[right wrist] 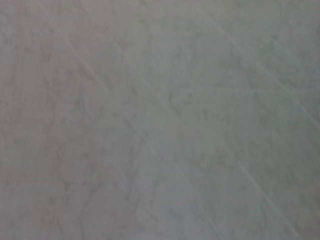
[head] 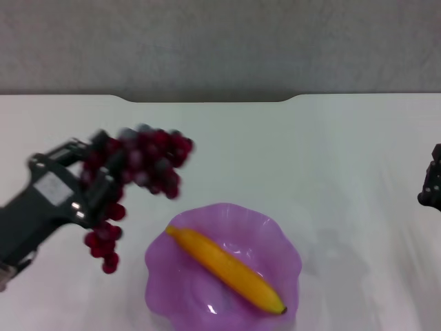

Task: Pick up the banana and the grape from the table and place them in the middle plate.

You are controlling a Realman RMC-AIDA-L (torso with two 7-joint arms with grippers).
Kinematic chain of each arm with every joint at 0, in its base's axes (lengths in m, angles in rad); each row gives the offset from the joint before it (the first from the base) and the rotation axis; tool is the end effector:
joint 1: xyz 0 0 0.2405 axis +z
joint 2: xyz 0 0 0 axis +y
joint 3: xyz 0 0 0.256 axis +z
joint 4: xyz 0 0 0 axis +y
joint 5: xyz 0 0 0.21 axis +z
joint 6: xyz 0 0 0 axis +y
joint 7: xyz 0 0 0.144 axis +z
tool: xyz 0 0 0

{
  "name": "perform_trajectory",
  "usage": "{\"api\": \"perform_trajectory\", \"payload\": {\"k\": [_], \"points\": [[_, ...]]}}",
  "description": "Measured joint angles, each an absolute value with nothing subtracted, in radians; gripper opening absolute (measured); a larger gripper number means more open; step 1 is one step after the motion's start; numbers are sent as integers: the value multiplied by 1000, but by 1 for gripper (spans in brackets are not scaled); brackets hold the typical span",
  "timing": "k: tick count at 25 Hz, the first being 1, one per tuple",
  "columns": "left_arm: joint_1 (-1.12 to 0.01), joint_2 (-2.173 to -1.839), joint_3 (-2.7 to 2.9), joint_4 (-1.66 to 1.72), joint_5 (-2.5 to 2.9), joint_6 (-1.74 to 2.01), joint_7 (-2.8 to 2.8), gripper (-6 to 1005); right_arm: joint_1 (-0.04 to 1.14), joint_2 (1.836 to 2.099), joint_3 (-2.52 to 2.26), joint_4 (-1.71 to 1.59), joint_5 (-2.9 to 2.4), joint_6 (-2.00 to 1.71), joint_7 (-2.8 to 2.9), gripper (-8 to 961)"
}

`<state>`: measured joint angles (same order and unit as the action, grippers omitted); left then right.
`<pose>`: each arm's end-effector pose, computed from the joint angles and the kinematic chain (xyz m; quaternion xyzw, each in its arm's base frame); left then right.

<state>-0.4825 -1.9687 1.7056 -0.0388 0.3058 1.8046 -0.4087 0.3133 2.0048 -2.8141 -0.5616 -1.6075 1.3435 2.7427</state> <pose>-0.2816 0.2828 0.0167 -0.8081 -0.0289 -0.4554 0.3725 0.3091 0.2848 -0.0260 -0.6519 0.1831 0.2569 0.6895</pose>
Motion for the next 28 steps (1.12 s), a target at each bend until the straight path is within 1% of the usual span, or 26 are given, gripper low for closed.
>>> {"api": "perform_trajectory", "payload": {"k": [6,14,19,28], "points": [[-546,-1999,1706,-43,474,1813,-340,305,319,2005,-2815,-561,-1608,1341,2743,102],[-589,-2023,1706,-45,578,1738,-336,280,320,2005,-2815,-561,-1608,1333,2743,101],[-619,-2028,1706,-48,625,1634,-339,262,321,2004,-2815,-564,-1608,1345,2743,101],[-624,-2032,1704,-42,636,1423,-341,249,330,2005,-2815,-562,-1610,1334,2750,101]]}}
